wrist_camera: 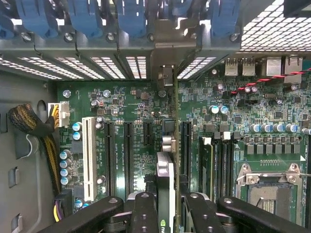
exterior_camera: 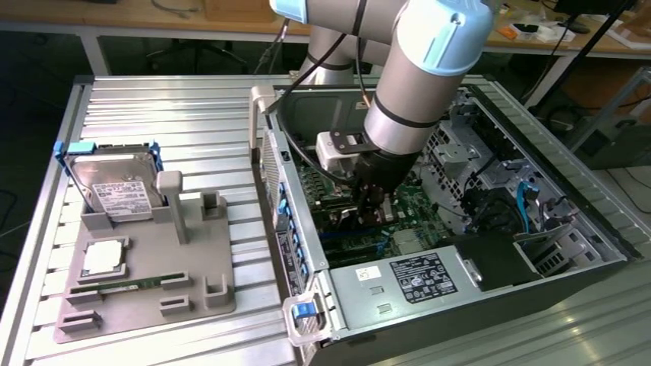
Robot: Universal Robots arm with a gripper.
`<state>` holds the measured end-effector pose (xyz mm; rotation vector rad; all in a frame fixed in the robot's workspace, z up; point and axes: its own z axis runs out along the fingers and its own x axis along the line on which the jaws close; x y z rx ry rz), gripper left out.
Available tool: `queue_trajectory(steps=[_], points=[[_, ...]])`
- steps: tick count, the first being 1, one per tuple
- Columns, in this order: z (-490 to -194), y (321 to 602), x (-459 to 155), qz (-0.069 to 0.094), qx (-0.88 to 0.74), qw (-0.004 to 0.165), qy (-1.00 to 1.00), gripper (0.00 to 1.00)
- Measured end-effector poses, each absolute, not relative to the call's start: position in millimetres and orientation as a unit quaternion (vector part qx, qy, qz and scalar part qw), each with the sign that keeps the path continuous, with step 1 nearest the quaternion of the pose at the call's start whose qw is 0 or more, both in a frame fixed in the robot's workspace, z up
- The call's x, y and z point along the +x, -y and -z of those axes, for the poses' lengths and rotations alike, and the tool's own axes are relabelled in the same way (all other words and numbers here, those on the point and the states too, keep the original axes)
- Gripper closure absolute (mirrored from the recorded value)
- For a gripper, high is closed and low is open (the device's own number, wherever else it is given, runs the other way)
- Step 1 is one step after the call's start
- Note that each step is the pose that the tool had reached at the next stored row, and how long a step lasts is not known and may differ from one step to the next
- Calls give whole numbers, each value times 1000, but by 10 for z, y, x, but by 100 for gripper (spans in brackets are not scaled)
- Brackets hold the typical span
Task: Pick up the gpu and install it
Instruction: 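Insert the gpu into the slot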
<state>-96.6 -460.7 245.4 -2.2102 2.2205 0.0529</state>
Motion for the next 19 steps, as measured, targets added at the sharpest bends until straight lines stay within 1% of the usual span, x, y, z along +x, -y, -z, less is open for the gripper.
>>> queue_trajectory(steps=[9,19], points=[[-2527,4606,-965,-17,-705,4,-709,73],[-2529,4606,-965,-17,-705,4,-709,73]])
